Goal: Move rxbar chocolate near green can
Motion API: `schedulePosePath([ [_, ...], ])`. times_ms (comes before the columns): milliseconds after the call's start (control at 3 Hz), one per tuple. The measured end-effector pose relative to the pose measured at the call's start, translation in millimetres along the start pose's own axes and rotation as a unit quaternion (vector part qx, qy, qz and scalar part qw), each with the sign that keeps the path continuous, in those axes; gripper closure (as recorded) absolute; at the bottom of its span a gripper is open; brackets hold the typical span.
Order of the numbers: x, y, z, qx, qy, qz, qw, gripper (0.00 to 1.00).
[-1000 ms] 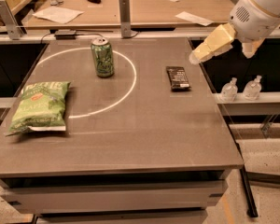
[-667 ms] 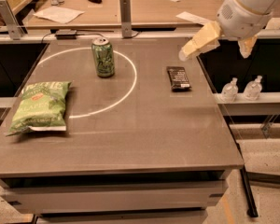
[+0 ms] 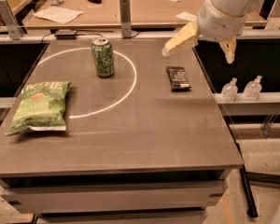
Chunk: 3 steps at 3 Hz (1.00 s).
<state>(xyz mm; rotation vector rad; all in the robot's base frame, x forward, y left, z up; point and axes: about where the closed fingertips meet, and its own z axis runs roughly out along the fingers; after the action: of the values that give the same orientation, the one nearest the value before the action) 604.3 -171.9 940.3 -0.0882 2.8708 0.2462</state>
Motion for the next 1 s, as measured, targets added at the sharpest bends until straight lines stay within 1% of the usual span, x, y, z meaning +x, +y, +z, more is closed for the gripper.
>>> schedulePosePath([
  [333, -1.8, 10.7, 11.0, -0.018, -0.010, -0.016, 0.9997, 0.00],
  [667, -2.2, 12.3, 29.8, -0.015, -0.011, -0.047, 0.9987, 0.00],
  [1000, -4.4, 6.4, 49.4, 0.010, 0.010, -0.052, 0.9985, 0.00],
])
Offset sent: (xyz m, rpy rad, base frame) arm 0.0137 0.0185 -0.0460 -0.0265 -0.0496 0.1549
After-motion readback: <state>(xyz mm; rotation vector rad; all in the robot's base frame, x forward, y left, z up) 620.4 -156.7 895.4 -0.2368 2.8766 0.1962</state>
